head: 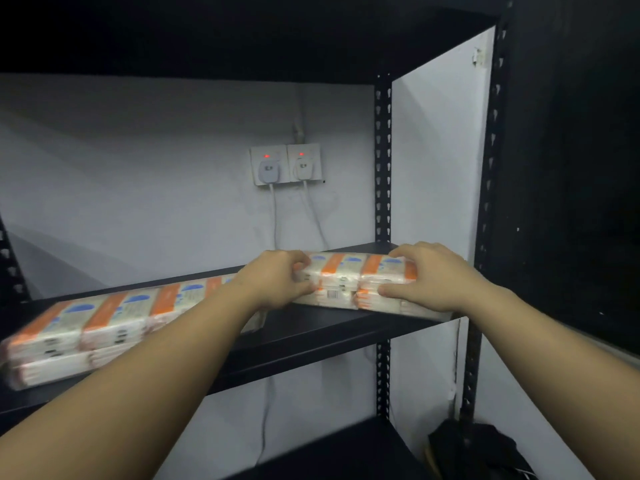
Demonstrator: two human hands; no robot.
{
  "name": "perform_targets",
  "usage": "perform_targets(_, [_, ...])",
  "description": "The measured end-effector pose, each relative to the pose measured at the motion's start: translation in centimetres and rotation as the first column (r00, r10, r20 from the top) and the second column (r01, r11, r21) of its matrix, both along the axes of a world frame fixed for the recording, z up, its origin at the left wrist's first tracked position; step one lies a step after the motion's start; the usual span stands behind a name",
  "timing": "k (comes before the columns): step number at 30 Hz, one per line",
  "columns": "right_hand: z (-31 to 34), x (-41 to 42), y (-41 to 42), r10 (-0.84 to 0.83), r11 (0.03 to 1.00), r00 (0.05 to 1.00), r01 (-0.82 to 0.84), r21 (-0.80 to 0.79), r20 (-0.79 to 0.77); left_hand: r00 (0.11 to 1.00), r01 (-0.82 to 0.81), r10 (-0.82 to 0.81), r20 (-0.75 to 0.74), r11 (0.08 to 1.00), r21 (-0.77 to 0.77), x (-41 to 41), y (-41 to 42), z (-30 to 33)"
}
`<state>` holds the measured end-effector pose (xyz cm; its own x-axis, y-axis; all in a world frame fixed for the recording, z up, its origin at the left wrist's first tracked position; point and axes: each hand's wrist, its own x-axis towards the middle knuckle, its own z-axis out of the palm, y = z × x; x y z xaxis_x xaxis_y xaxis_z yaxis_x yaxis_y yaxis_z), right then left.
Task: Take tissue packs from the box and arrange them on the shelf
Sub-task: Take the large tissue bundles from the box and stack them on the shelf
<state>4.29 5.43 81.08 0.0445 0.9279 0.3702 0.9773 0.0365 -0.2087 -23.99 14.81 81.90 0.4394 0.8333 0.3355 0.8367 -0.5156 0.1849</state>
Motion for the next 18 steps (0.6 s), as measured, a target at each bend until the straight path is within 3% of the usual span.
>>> perform_targets(5, [0.1,3.3,-1.1,0.073,0.993,0.971,-0.092,-0.074,-0.226,1.000,-0.020,0.020,-0.010,0.999,-0.039,1.4,1.9,0.6])
perform_targets(11, [-0.2,3.7,-1.5,0.028,0.999,0.979,-0.035,-0.031,-0.200,0.989,-0.128,0.134,-0.068,0.988,0.090,3.2,2.9,1.0])
perform_targets(14, [-0.2,3.7,-1.5,0.026,0.999,0.971,-0.032,-0.020,-0.238,0.989,-0.146,0.147,-0.008,0.985,0.087,3.9,1.5,0.9])
perform_targets(18, [-0.7,3.7,-1.4,0.030,0.999,0.949,-0.021,0.031,-0.315,0.983,0.032,-0.030,0.183,0.999,-0.007,4.4,-2.1,-0.6])
